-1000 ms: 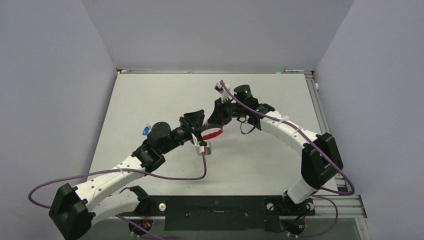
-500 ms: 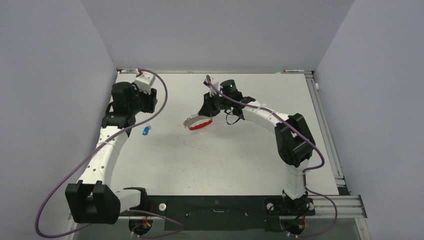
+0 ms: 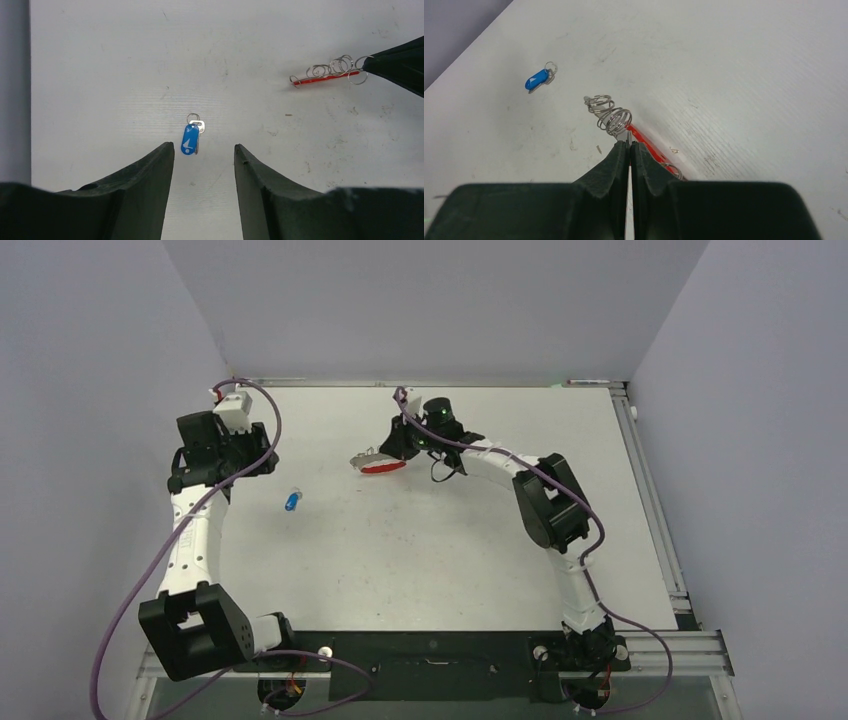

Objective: Remove the keys from the keyring

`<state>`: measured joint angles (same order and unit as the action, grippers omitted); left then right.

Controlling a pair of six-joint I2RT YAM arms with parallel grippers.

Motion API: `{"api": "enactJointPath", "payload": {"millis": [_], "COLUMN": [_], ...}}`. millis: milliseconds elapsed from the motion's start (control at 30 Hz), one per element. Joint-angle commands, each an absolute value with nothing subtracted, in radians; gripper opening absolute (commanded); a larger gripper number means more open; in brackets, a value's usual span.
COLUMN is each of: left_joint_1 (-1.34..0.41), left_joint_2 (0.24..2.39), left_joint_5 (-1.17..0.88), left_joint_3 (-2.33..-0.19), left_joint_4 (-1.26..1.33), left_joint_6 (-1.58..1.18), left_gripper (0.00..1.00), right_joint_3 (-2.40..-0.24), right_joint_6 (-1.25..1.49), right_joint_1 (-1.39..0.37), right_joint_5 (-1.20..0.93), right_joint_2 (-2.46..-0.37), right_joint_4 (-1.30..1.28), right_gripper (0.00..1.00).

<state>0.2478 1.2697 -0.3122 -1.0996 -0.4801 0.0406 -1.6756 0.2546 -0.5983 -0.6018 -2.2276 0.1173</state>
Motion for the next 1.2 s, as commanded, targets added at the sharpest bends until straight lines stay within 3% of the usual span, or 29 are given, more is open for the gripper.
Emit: {"api": "enactJointPath", "payload": {"millis": [0, 233, 800, 900, 1167], "left_joint_1": [0.265, 0.293, 0.297, 0.296, 0.295], "left_joint_2": [1.225, 1.204, 1.231, 1.235, 1.286], "left_joint_5": [-0.354, -0.368, -0.319, -0.326, -0.455], "left_joint_3": [-1.106, -1.082, -1.083, -1.094, -1.15], "left_joint_4": [-0.504, -0.515, -0.555, -0.59, -0.726], "left_joint_6": [0.055, 0.086, 0.046, 0.039, 0.074], "left_gripper": [0.45, 0.45, 0.47, 0.53, 0.7], "right_joint_3": [-1.541, -1.393, -1.338, -1.323, -1.278], "right_joint_6": [0.228, 0.241, 0.444, 0.514, 0.614], "right_joint_1": [-0.669, -0.696, -0.81, -0.827, -0.829], "right_joint_5": [-0.587, -0.586, -0.519, -0.503, -0.746], "right_joint_2": [-2.221, -2.155, -2.194, -2.184, -2.089], "right_joint_4": [0.238, 0.292, 0.307, 0.339, 0.519], "right_gripper": [0.05, 0.05, 0.05, 0.23, 0.38]}}
